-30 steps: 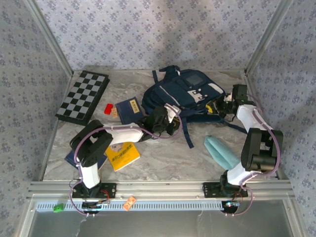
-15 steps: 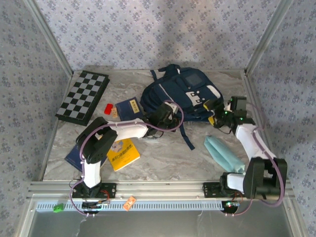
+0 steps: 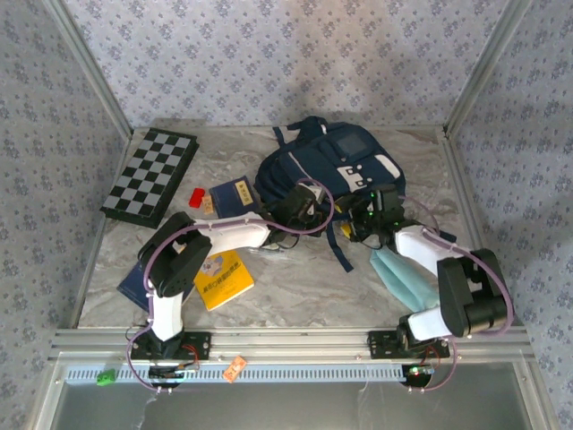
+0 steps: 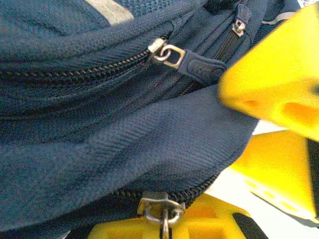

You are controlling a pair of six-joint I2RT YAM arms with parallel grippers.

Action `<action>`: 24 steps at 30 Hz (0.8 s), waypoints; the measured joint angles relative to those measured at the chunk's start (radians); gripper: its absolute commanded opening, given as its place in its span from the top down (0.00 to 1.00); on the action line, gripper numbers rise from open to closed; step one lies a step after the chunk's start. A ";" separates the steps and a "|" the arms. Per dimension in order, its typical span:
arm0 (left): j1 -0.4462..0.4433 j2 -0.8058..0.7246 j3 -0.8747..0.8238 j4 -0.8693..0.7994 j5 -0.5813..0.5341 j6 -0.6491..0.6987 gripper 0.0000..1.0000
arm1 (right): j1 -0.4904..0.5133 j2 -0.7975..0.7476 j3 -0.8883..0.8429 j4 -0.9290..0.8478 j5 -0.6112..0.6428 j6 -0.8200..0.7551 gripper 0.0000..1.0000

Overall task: Pack the student bag
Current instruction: Unzip the student bag at the top-center of the table.

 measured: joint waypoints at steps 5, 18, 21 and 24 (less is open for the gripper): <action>-0.001 0.000 0.017 -0.042 0.006 0.000 1.00 | 0.003 0.060 0.040 0.056 0.036 0.004 0.79; 0.021 -0.043 0.072 -0.310 0.027 0.157 1.00 | -0.124 0.069 0.120 -0.147 -0.047 -0.227 1.00; 0.063 -0.068 0.064 -0.362 0.030 0.194 1.00 | -0.150 0.059 0.124 -0.197 -0.059 -0.287 1.00; 0.123 -0.095 0.034 -0.381 0.043 0.216 1.00 | -0.174 0.041 0.129 -0.229 -0.075 -0.334 1.00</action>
